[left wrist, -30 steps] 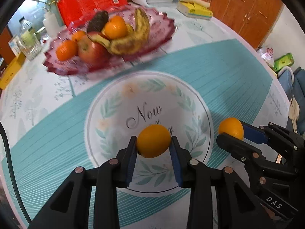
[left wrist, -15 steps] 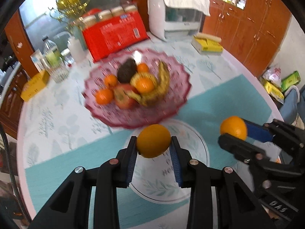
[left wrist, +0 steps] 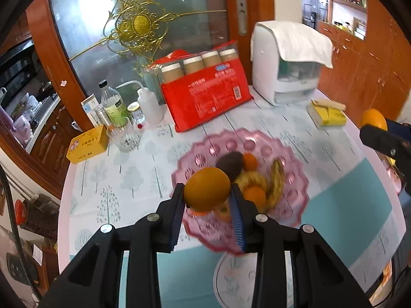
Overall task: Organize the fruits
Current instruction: 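Lift and carry the tangerine with the left gripper while the right carries its tangerine to the bowl, then open the left gripper releasing its tangerine while the right gripper releases its tangerine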
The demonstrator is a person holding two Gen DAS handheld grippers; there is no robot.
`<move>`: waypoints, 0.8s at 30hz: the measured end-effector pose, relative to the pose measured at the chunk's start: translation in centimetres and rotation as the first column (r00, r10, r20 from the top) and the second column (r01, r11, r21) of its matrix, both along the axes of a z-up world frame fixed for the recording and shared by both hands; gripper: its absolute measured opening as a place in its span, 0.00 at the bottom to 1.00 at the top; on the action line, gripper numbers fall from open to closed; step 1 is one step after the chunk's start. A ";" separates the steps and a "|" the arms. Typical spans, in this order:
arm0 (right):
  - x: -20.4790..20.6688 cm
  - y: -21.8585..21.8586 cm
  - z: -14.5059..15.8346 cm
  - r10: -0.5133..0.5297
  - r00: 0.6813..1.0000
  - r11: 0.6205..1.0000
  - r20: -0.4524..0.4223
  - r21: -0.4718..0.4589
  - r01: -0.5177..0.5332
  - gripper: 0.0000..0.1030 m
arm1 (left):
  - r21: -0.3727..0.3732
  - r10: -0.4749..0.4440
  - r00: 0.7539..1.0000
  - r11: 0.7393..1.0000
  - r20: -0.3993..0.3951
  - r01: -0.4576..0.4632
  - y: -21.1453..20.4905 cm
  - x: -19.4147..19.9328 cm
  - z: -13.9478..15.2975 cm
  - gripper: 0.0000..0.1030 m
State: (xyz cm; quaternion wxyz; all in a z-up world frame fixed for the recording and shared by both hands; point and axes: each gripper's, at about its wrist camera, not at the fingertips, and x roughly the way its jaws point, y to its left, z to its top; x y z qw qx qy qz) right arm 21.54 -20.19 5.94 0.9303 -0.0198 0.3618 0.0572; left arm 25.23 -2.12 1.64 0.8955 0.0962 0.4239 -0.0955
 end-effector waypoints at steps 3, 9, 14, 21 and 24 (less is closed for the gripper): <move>2.4 -0.3 -0.5 -0.011 1.000 1.000 -0.025 0.025 0.012 0.30 | -0.007 0.025 1.000 1.000 -0.014 -0.025 -0.2 2.1 -0.5 0.32; 6.1 0.4 -3.7 0.007 0.995 0.998 -0.100 0.059 -0.001 0.30 | -0.029 0.068 0.995 0.997 -0.075 -0.070 -1.0 5.5 -3.5 0.32; 8.3 1.2 -6.7 0.035 0.987 0.996 -0.157 0.084 -0.022 0.30 | -0.034 0.098 0.987 0.994 -0.125 -0.103 -1.5 7.7 -6.3 0.32; 10.9 1.9 -10.2 0.055 0.972 0.995 -0.228 0.092 -0.035 0.31 | -0.031 0.136 0.973 0.989 -0.185 -0.145 -1.5 9.7 -9.8 0.32; 11.5 2.3 -11.4 0.063 0.967 0.995 -0.246 0.091 -0.041 0.31 | -0.035 0.154 0.965 0.986 -0.213 -0.165 -1.3 10.4 -11.2 0.32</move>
